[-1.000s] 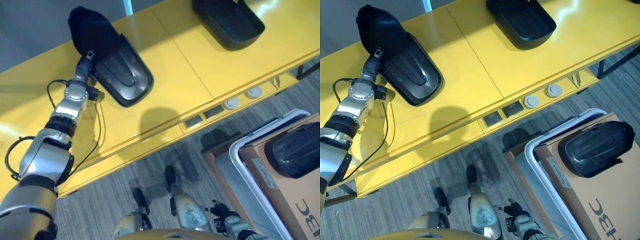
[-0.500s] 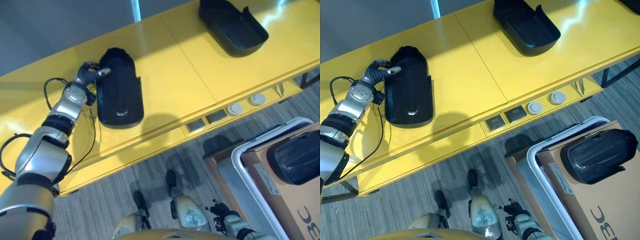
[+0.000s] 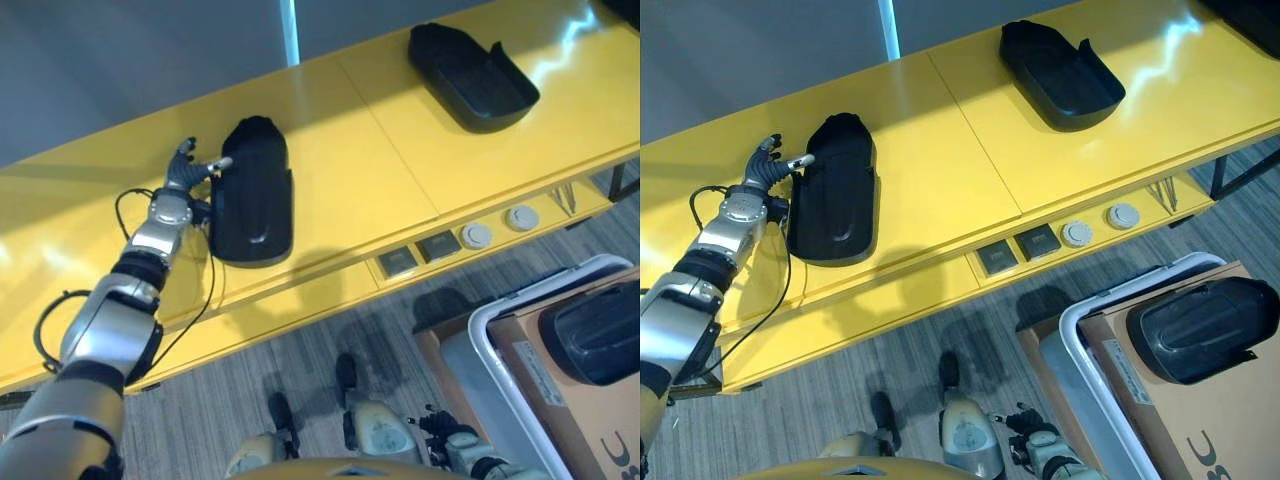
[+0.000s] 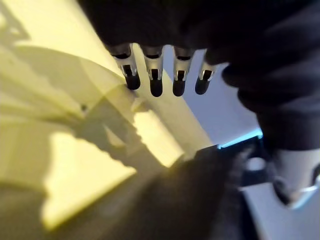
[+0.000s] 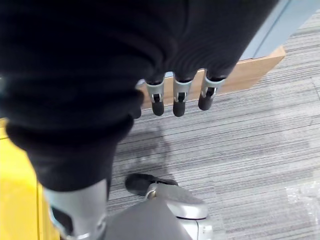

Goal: Move parts from the plastic box to the shelf.

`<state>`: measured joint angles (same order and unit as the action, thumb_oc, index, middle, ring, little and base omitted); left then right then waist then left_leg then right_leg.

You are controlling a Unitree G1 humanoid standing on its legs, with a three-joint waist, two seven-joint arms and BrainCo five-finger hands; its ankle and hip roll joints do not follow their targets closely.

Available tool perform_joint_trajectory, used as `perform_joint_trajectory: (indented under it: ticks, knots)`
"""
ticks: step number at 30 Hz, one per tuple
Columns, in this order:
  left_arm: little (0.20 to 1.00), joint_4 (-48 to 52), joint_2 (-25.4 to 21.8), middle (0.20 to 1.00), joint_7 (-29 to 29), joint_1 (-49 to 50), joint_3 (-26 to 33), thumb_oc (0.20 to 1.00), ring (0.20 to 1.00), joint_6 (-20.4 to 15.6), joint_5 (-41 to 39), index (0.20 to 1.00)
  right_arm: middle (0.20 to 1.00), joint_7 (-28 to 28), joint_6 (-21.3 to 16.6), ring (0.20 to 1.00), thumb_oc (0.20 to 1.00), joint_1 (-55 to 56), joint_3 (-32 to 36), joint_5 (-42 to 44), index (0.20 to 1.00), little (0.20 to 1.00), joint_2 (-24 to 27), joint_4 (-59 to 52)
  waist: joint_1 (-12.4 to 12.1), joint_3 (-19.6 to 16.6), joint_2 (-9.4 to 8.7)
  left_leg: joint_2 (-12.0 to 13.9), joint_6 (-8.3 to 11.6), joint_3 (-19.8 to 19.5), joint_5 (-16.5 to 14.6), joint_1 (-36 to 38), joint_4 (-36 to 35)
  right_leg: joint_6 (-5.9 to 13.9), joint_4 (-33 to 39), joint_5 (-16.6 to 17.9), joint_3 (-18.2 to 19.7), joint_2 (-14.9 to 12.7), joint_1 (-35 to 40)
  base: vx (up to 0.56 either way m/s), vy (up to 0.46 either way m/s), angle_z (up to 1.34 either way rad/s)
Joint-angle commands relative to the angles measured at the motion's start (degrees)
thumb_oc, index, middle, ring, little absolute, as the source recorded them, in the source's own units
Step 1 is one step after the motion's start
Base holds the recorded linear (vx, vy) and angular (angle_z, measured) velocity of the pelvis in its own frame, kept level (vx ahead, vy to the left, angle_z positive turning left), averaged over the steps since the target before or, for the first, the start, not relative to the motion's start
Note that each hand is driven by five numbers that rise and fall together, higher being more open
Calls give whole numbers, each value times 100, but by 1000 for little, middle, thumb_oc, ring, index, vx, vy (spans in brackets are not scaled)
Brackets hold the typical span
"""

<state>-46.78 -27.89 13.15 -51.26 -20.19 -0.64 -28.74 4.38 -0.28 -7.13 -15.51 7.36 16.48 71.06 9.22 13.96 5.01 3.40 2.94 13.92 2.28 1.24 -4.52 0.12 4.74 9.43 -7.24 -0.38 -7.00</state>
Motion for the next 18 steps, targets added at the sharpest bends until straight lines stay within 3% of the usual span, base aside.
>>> perform_joint_trajectory:
  ticks: [1, 6, 13, 17, 18]
  knots:
    - [1000, -68, 1, 1000, 210, -242, 189, 1000, 1000, -606, -840, 1000, 1000, 126, 27, 1000, 1000, 65, -64, -33, 1000, 1000, -16, 276, -17, -391, -32, 401, 290, -418, -306, 320, -48, 623, 26, -811, -68, -296, 344, -10, 0, 5]
    - [1000, 729, -12, 1000, 307, 475, 416, 1000, 1000, -682, -1134, 1000, 1000, 121, 97, 1000, 1000, 145, 32, -154, 1000, 1000, 30, 299, -86, -592, -33, 386, 277, -498, -326, 435, -48, 619, 26, -845, -167, -338, 549, -9, 15, 10]
    - [1000, 1169, -21, 1000, 374, 1238, 582, 1000, 1000, -562, -679, 1000, 1000, 84, 137, 1000, 1000, 182, 57, -323, 1000, 1000, -2, 328, -209, -845, -88, 361, 252, -620, -371, 559, -48, 628, 26, -868, -341, -416, 804, -15, 26, 16]
    - [1000, 2302, 170, 1000, 387, 2110, 885, 1000, 1000, -827, -937, 1000, 1000, 64, 151, 1000, 1000, 198, 32, -449, 1000, 1000, -54, 305, -318, -921, -178, 359, 226, -690, -374, 598, -48, 639, 26, -857, -430, -472, 905, -27, 36, 6]
    - [1000, 3005, 272, 1000, 288, 2591, 978, 1000, 1000, -919, -756, 1000, 1000, 47, 136, 1000, 1000, 205, 37, -528, 1000, 1000, -96, 321, -400, -937, -224, 347, 211, -735, -388, 619, -48, 638, 26, -866, -469, -495, 967, -20, 40, 23]
